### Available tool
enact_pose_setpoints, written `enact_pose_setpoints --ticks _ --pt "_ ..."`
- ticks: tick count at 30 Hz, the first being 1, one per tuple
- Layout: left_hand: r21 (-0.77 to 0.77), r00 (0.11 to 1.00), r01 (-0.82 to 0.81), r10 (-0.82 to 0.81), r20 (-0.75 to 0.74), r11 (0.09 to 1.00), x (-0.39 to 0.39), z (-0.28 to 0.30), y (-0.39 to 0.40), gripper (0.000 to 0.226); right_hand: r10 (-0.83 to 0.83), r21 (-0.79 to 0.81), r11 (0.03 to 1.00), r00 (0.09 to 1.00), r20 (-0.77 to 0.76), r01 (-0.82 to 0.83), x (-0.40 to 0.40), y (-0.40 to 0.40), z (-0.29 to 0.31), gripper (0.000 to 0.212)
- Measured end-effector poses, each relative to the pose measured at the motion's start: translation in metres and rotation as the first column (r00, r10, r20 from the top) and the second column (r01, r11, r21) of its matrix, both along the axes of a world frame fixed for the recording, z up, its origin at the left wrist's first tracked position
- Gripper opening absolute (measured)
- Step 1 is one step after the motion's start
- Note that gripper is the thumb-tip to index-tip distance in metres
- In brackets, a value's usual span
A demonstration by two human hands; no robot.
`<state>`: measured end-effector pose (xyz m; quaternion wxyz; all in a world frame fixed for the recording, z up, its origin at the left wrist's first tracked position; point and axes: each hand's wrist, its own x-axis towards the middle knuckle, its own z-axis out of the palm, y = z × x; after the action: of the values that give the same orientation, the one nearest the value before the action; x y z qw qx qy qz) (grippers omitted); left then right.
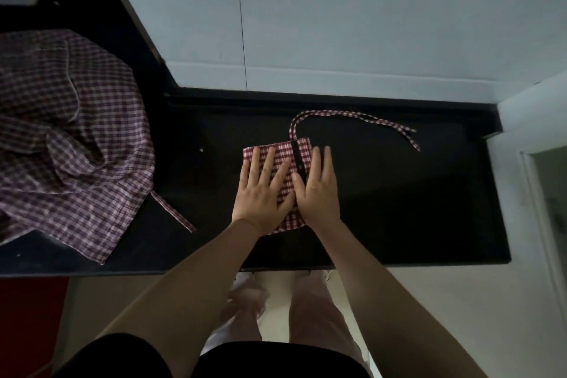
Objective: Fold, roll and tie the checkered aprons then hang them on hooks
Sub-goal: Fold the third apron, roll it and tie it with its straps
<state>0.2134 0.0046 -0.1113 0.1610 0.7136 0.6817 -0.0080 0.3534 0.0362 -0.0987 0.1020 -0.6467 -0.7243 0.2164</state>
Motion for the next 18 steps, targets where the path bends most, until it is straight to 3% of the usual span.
enact_pose_setpoints --ticks 3,7,10,14,16,18 --pt "-0.014 1.000 0.016 -0.016 -0.014 1.000 -0.001 -0.001 -0.001 0.076 -0.169 -0.203 0.967 0.983 -0.069 0.152 -0.003 0.014 0.023 0.066" --pt "-0.019 1.000 0.031 -0.031 0.000 0.999 -0.004 0.003 -0.002 0.075 -0.460 -0.684 0.677 0.882 -0.106 0.271 0.000 0.036 0.057 0.059" --pt "-0.050 0.998 0.050 -0.048 0.052 0.997 -0.014 0.011 -0.009 0.074 -0.521 -0.836 0.524 0.837 -0.164 0.163 0.003 0.031 0.075 0.043" --pt "-0.081 0.979 -0.005 0.022 0.203 0.997 -0.015 0.040 -0.009 0.078 -0.509 -0.802 0.580 0.831 -0.224 0.140 0.003 0.029 0.100 0.024" --pt "-0.025 0.937 -0.119 0.120 0.328 0.993 -0.011 0.062 0.003 0.083 -0.438 -0.714 0.688 0.857 -0.270 0.127 0.008 0.038 0.116 0.015" --pt "0.155 0.925 -0.174 0.107 0.365 0.972 -0.007 0.088 0.021 0.087 -0.213 -0.495 0.867 0.942 -0.259 0.059 0.016 0.049 0.132 0.011"
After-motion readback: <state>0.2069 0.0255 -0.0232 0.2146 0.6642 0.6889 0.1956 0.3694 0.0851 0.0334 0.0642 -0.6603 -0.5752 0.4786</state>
